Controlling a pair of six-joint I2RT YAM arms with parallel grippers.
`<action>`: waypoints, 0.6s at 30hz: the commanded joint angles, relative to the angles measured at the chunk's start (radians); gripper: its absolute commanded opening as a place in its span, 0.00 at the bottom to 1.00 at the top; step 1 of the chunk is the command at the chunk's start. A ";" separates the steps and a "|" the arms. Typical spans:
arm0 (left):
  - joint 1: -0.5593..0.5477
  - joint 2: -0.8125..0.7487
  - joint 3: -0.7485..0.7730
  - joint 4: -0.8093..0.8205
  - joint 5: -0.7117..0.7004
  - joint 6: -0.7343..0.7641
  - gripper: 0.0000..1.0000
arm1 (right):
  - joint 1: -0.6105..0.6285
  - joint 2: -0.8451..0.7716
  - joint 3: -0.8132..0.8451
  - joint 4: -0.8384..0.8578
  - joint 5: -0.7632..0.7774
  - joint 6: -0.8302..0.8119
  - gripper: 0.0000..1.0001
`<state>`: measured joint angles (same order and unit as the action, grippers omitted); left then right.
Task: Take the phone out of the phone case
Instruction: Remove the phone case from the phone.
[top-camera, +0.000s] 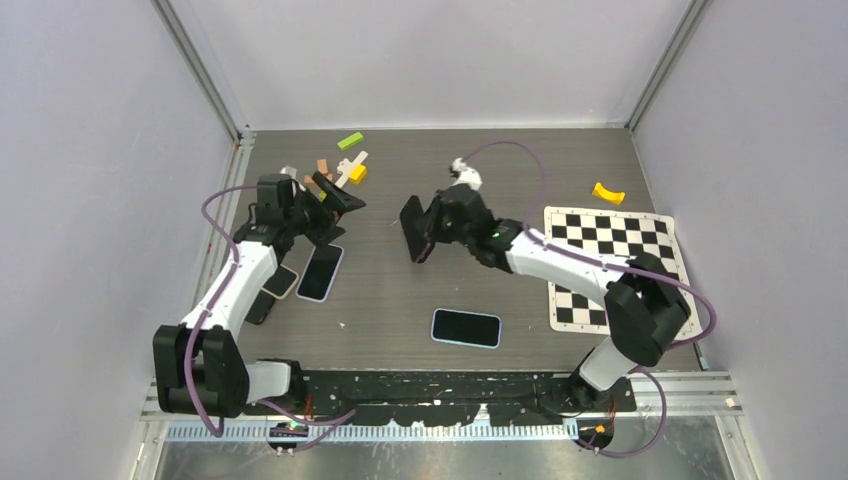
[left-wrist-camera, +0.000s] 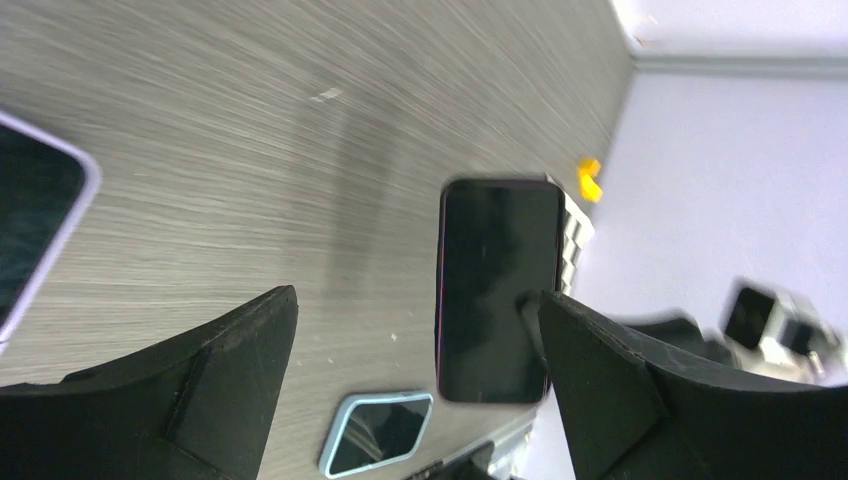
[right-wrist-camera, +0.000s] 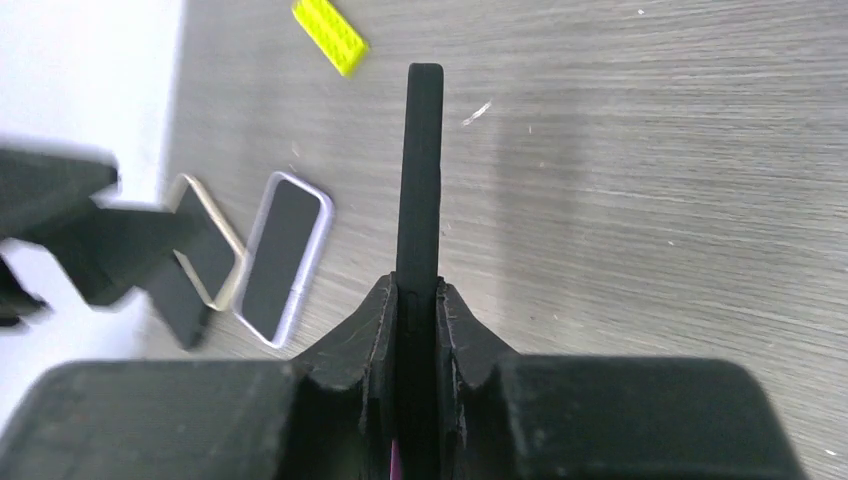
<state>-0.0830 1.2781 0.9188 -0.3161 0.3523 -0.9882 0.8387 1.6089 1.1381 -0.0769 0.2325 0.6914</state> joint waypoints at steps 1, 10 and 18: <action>-0.023 -0.067 -0.058 0.205 0.221 0.012 0.92 | -0.117 -0.095 -0.103 0.365 -0.276 0.380 0.01; -0.185 -0.096 -0.101 0.406 0.353 -0.107 0.80 | -0.181 -0.076 -0.200 0.761 -0.381 0.664 0.01; -0.185 -0.151 -0.122 0.385 0.310 -0.164 0.73 | -0.188 -0.058 -0.231 0.916 -0.403 0.767 0.01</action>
<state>-0.2726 1.1725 0.8108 -0.0135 0.6525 -1.0916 0.6533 1.5604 0.9039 0.6006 -0.1383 1.3582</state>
